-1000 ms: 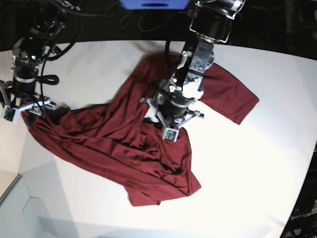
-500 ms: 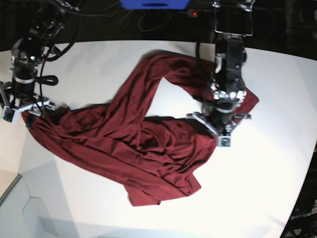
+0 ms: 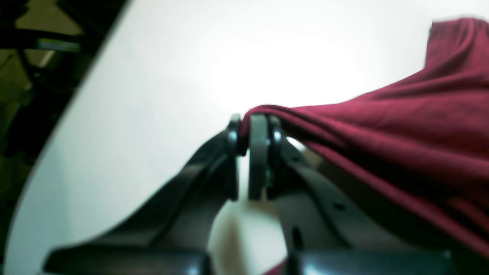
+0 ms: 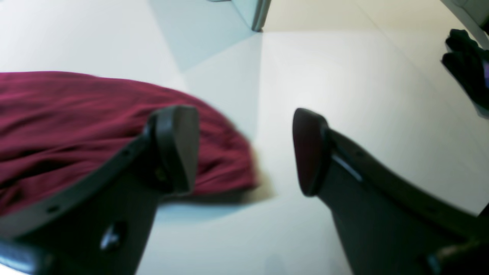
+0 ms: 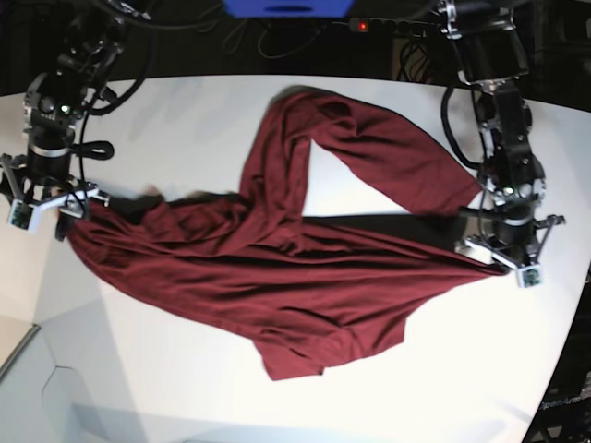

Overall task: Layout the t-shirt on the table in an organized manner, then fold the t-shirt properly
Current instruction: 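Pull the held shirt edge away from the right gripper to stretch it, then hold the shirt edge with the right gripper and drag it outward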

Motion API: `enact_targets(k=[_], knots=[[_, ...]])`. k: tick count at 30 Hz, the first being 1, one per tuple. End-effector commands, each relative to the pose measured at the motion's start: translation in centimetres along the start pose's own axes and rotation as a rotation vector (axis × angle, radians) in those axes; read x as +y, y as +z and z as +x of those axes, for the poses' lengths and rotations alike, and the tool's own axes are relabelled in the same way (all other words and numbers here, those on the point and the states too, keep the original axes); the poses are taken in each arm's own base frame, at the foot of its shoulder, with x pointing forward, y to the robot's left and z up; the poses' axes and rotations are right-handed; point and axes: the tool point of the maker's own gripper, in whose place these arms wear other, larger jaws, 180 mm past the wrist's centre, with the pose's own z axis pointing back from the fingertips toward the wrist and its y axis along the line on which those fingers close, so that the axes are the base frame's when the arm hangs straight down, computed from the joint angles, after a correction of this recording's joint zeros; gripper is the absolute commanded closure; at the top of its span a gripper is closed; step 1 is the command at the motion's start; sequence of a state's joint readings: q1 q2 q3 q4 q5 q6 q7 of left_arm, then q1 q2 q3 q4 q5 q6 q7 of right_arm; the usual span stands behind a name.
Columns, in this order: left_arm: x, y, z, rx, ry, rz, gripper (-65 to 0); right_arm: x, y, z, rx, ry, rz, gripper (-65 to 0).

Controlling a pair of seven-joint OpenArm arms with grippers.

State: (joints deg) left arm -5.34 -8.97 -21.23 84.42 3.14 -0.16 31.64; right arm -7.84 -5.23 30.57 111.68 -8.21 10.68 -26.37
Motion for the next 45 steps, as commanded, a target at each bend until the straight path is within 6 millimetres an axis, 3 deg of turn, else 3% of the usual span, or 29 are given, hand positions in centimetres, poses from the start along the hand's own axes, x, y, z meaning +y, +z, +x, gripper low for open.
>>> enact_targets(k=[1,6,11,17,21,24,27,35,41,45], knots=[[0.7,0.0,2.2,-0.062,-0.004,0.016,-0.1,-0.3,0.1,1.4,-0.049,-0.002,-0.01,-39.1],[1.1,0.1,2.4,-0.068,-0.013,0.022,-0.1,0.0,0.2,1.0,-0.04,-0.015,-0.007,-39.1],[1.3,0.4,0.3,-0.028,-0.027,0.022,-0.1,1.4,0.6,0.2,-0.014,-0.016,0.028,-39.0],[1.5,0.7,-1.0,-0.002,-0.036,0.024,-0.1,6.9,1.9,-1.6,0.026,0.034,0.19,-39.4],[1.6,0.8,-1.3,0.004,-0.041,0.025,-0.1,10.3,2.3,-4.0,0.082,0.083,0.298,-39.4],[2.2,0.7,-1.1,0.001,-0.054,0.033,-0.1,10.3,1.8,-5.7,0.123,0.084,0.297,-41.8],[2.6,0.7,-1.0,0.0,-0.062,0.038,-0.1,8.9,1.3,-6.6,0.146,0.095,0.267,-44.0],[3.2,1.1,-1.7,0.01,-0.081,0.045,-0.2,8.4,0.4,-5.4,0.114,0.103,0.254,-44.2],[6.7,1.4,-1.7,0.011,-0.022,0.127,-0.2,8.6,0.5,-5.4,0.114,0.104,0.26,-44.2],[6.6,1.4,-1.9,0.011,0.035,0.101,-0.2,8.8,0.2,-4.8,0.101,0.099,0.261,-44.2]])
